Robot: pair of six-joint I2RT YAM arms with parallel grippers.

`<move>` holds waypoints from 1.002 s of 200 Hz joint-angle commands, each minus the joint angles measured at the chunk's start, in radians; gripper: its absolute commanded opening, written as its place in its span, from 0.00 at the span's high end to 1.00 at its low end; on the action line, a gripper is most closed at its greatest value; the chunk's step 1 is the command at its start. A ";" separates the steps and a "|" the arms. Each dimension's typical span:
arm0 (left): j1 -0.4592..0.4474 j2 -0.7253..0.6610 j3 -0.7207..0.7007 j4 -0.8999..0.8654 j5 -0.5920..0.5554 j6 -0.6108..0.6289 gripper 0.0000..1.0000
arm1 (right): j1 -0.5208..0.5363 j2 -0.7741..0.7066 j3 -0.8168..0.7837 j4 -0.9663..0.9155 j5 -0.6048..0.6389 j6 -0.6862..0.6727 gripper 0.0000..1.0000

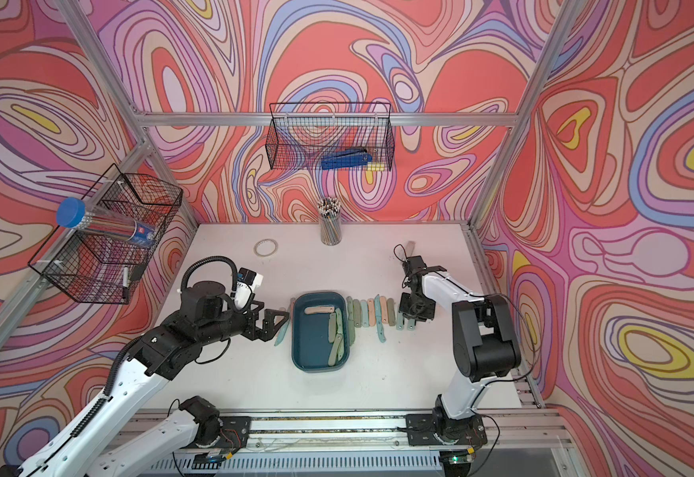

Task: Take the fruit knife out of the storage box
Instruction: Place the fruit knife at the center of the board.

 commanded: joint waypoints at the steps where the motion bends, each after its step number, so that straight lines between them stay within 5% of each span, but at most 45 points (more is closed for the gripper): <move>1: -0.006 0.001 0.000 -0.002 0.004 0.007 0.00 | -0.008 0.031 0.011 0.044 -0.013 -0.021 0.80; 109: -0.006 0.030 0.009 -0.015 -0.002 0.007 0.00 | -0.008 0.131 0.079 0.075 -0.057 -0.053 0.76; 159: -0.006 0.033 0.009 -0.017 -0.005 0.007 0.01 | -0.007 0.119 0.089 0.065 -0.040 -0.063 0.62; 200: -0.009 0.046 0.006 -0.014 -0.013 -0.018 0.00 | -0.007 -0.027 0.074 0.033 0.007 -0.040 0.51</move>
